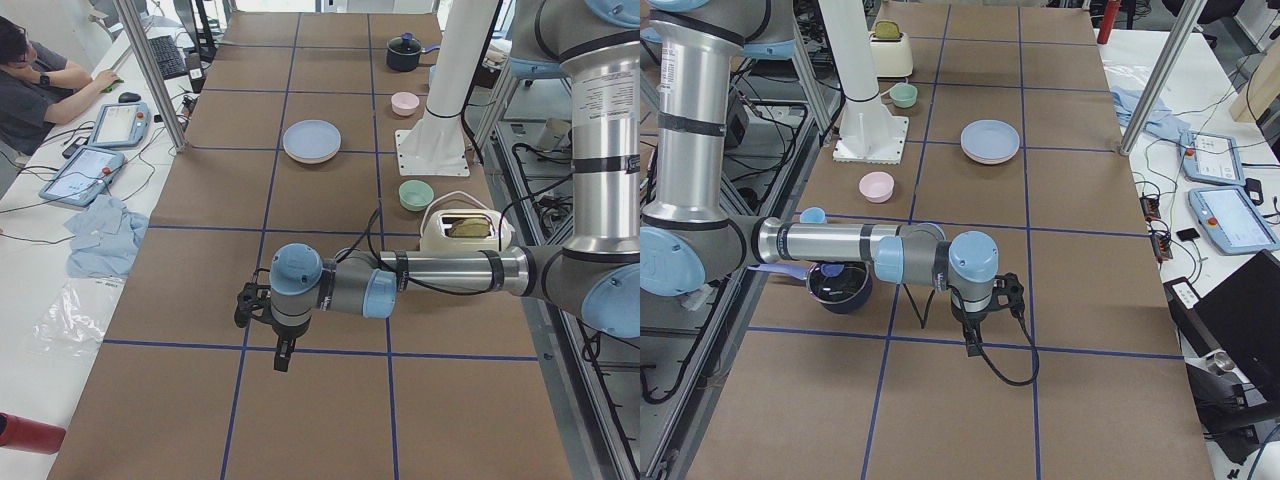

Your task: Stack three plates with pink and blue

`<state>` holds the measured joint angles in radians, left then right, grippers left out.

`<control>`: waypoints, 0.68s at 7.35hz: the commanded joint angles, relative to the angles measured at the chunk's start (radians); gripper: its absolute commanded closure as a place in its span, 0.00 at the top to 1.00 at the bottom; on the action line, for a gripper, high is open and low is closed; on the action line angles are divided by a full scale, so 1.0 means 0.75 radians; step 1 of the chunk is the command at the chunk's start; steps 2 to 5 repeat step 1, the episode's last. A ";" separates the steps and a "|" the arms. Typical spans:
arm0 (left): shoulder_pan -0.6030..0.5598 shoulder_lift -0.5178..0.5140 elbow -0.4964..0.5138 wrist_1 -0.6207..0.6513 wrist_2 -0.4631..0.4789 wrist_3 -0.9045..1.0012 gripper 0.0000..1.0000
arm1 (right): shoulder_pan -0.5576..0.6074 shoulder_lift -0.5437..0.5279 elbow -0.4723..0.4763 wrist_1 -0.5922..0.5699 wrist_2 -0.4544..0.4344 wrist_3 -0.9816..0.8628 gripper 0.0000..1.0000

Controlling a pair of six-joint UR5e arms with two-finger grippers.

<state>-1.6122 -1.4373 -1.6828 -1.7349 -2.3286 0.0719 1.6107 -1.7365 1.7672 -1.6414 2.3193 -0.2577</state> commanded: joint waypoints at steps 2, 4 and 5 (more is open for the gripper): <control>0.000 0.000 0.000 0.000 0.000 0.000 1.00 | 0.000 0.000 0.000 0.000 0.000 0.000 1.00; 0.000 0.000 0.000 0.000 0.000 0.000 1.00 | 0.000 0.000 0.000 0.000 0.000 0.000 1.00; 0.000 0.000 0.000 0.000 0.000 0.000 1.00 | 0.000 0.000 0.000 0.000 0.000 0.000 1.00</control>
